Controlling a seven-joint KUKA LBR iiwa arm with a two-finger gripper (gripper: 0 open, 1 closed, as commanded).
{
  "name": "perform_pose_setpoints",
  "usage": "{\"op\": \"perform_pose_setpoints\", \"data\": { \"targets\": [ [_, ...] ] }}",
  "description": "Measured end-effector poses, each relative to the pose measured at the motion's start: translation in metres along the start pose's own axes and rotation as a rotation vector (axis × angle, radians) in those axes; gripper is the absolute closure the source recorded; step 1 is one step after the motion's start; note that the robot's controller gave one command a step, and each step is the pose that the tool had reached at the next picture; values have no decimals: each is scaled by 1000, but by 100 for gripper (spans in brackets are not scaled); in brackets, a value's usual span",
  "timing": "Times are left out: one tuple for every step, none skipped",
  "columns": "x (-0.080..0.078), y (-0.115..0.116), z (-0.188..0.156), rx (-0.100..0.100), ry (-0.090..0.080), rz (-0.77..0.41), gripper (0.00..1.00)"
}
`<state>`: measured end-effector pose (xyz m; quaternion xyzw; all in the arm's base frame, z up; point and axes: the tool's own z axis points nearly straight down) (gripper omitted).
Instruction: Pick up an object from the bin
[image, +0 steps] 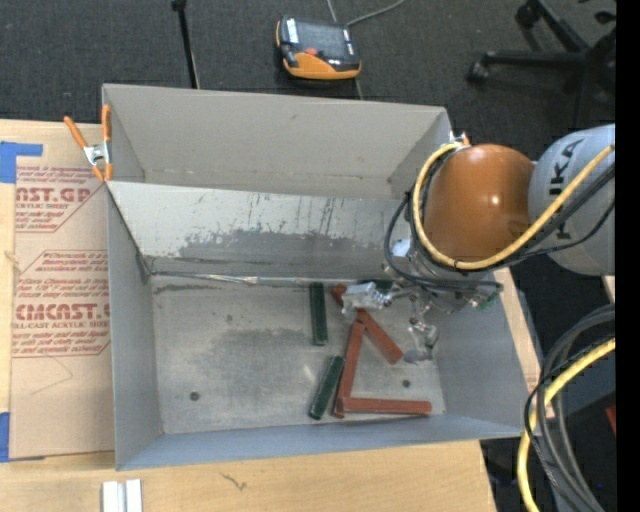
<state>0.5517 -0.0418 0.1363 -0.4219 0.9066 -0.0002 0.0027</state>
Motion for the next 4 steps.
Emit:
{"op": "perform_pose_setpoints", "data": {
  "targets": [
    [-5, 14, 26, -2, 3, 140, 0],
    [-8, 26, 33, -5, 3, -117, 0],
    [-20, 30, 49, -3, 3, 81, 0],
    [43, -31, 64, 4, -4, -376, 100]
  ]
}}
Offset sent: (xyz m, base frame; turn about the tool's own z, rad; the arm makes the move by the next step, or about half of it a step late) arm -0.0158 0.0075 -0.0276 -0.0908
